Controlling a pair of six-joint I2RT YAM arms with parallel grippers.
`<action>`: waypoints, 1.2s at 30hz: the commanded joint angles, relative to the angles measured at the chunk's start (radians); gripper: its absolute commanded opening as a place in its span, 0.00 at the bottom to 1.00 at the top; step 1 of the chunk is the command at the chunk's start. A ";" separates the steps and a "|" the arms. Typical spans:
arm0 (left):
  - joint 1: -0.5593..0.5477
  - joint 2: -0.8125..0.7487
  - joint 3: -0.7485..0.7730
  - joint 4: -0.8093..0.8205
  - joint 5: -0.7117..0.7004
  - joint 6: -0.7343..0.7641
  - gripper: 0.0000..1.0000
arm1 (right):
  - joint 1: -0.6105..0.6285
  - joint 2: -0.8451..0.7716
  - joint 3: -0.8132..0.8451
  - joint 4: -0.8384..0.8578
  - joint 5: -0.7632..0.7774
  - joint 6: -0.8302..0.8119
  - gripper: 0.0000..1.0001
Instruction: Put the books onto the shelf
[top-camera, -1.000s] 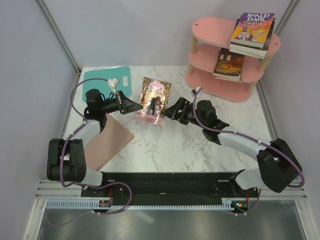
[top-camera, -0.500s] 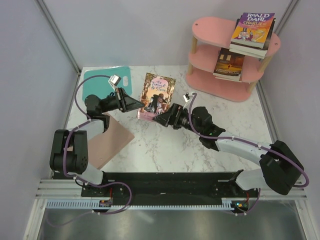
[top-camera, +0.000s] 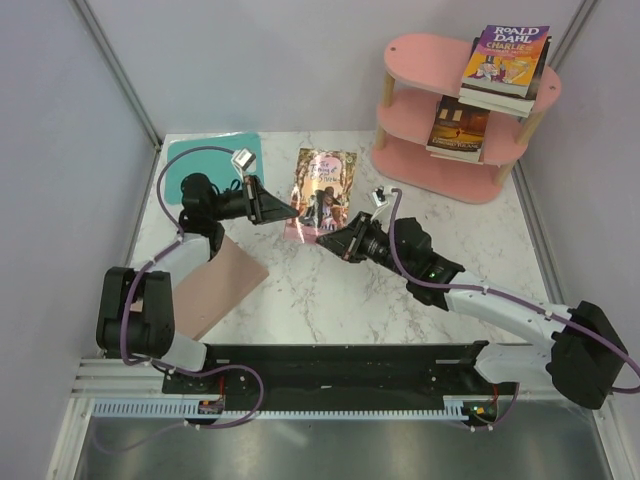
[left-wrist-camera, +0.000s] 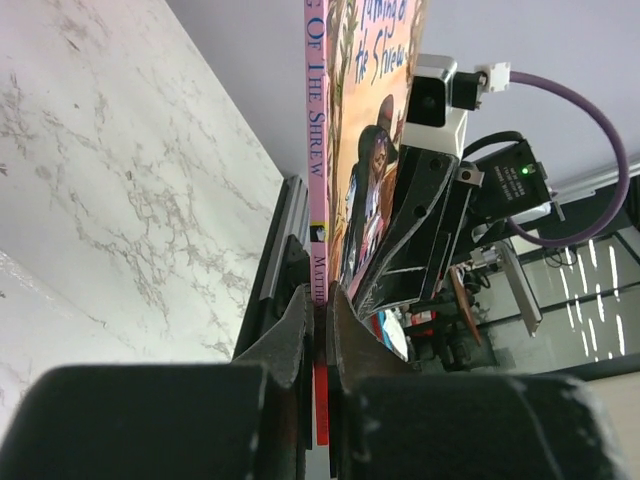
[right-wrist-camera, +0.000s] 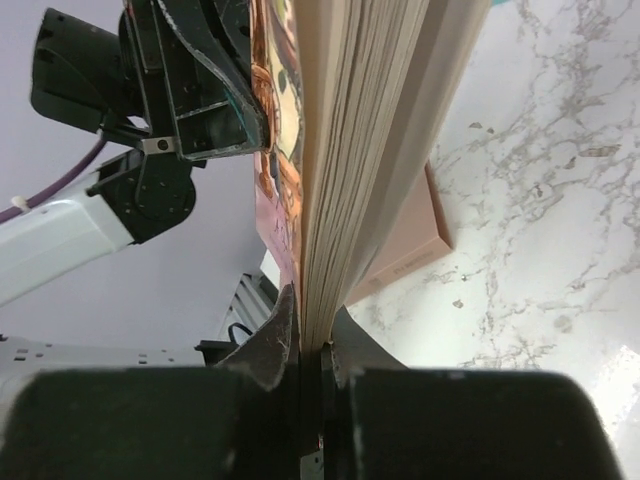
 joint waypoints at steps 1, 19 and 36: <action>0.043 -0.029 0.057 -0.234 -0.020 0.234 0.02 | -0.020 -0.070 0.046 -0.160 0.164 -0.067 0.02; 0.042 -0.195 -0.144 -0.760 -0.386 0.602 0.53 | -0.492 -0.119 0.103 -0.424 -0.150 -0.308 0.09; -0.001 -0.328 -0.221 -0.783 -0.341 0.564 0.53 | -0.808 0.097 0.292 -0.408 -0.503 -0.371 0.19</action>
